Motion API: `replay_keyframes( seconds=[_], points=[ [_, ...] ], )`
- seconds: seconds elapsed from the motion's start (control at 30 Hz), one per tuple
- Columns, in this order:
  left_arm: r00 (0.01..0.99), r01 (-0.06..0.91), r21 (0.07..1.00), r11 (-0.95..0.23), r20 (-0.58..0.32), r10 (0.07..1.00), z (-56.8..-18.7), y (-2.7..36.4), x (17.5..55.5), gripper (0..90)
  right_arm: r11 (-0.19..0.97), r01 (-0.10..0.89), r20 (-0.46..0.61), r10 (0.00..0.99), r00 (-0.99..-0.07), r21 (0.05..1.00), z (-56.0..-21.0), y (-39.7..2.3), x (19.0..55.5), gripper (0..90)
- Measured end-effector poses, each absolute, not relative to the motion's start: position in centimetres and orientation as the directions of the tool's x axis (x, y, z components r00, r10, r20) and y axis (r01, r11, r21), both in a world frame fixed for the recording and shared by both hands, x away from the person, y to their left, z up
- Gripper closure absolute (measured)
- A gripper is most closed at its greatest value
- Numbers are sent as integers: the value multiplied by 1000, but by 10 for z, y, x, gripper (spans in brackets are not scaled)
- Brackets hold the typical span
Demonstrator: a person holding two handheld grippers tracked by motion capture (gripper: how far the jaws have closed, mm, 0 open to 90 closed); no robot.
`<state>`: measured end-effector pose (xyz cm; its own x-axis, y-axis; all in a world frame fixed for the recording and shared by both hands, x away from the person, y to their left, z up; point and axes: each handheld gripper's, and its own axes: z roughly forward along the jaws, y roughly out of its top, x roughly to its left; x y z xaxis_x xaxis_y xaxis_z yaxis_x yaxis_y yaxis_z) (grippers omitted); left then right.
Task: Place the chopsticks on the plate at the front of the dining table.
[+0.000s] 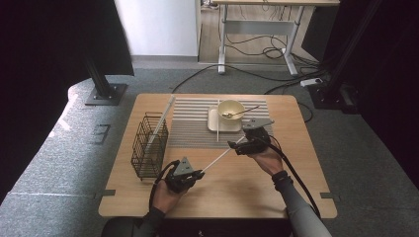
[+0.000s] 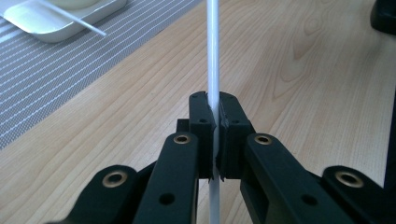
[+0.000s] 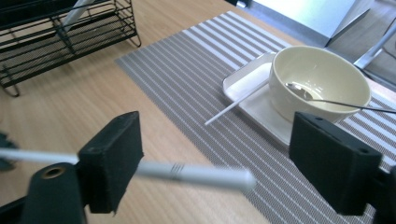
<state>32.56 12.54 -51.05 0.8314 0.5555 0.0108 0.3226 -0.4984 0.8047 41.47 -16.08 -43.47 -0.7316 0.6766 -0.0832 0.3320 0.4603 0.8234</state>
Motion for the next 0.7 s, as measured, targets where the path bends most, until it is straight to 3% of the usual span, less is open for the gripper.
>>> replay_keyframes(
  seconds=[0.13,0.2,0.7],
  points=[
    [819,346,802,-487,-5,574,-510,125,328,858,464,327,-98,684,-723,823,-433,-171,406,109],
    [815,354,801,-484,-10,579,-509,124,330,857,477,327,-119,692,-712,816,-435,-177,402,0],
    [788,390,772,-501,1,616,-504,115,345,857,399,368,-61,743,-667,840,-456,-233,372,0]
  ],
)
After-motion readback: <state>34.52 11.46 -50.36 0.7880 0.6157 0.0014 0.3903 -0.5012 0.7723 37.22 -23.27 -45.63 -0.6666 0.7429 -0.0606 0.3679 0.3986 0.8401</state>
